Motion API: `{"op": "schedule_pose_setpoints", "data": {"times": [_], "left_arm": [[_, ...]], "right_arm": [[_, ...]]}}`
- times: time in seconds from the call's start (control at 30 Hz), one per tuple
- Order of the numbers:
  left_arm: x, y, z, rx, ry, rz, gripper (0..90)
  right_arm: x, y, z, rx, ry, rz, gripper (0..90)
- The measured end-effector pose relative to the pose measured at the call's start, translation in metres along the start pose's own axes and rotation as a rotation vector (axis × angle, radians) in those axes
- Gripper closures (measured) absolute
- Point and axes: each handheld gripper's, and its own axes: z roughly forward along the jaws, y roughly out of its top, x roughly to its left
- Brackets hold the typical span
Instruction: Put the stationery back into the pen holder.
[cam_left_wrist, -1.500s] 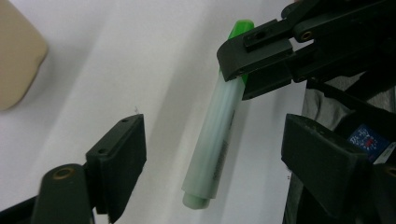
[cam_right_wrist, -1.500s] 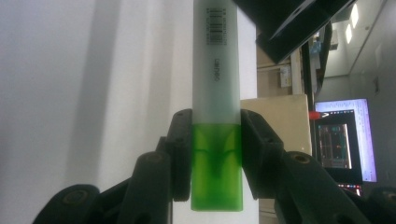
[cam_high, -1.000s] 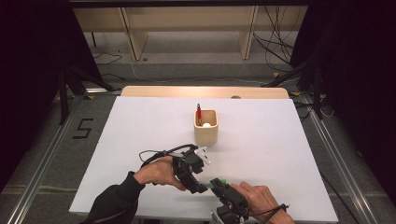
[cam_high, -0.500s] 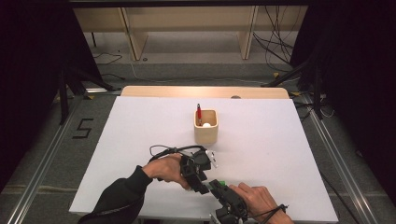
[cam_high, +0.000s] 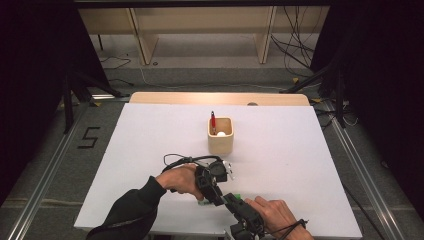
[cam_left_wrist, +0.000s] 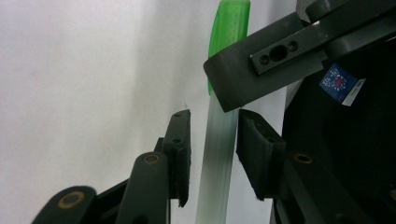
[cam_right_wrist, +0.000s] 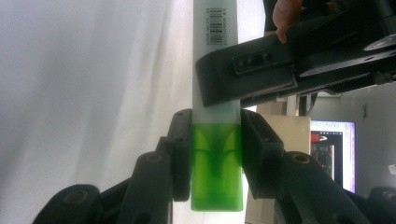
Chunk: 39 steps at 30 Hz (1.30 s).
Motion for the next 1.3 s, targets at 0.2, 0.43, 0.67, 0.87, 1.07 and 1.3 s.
{"op": "schedule_pose_setpoints", "data": {"times": [0.2,0.43,0.67,0.87,1.07,1.3], "left_arm": [[0.0,0.001,0.003,0.013,-0.017,0.008,68.5],[0.002,0.003,0.005,0.034,-0.052,0.02,74.1],[0.003,0.001,0.005,0.033,-0.085,0.01,76.5],[-0.001,-0.003,0.0,0.028,-0.047,0.005,76.7],[0.0,-0.018,-0.006,-0.014,0.012,-0.029,76.8],[0.0,-0.046,-0.024,-0.199,0.128,-0.131,76.7]], "right_arm": [[0.0,0.0,0.0,-0.001,-0.001,-0.008,67.4],[0.001,0.001,0.0,-0.003,0.001,-0.019,67.4],[0.002,0.001,-0.001,-0.017,0.009,-0.018,66.8],[-0.002,-0.001,-0.004,-0.037,0.04,0.054,53.5],[-0.004,-0.006,-0.01,-0.053,0.019,0.127,42.1],[-0.011,-0.015,-0.009,-0.03,0.004,0.32,37.2]]}}
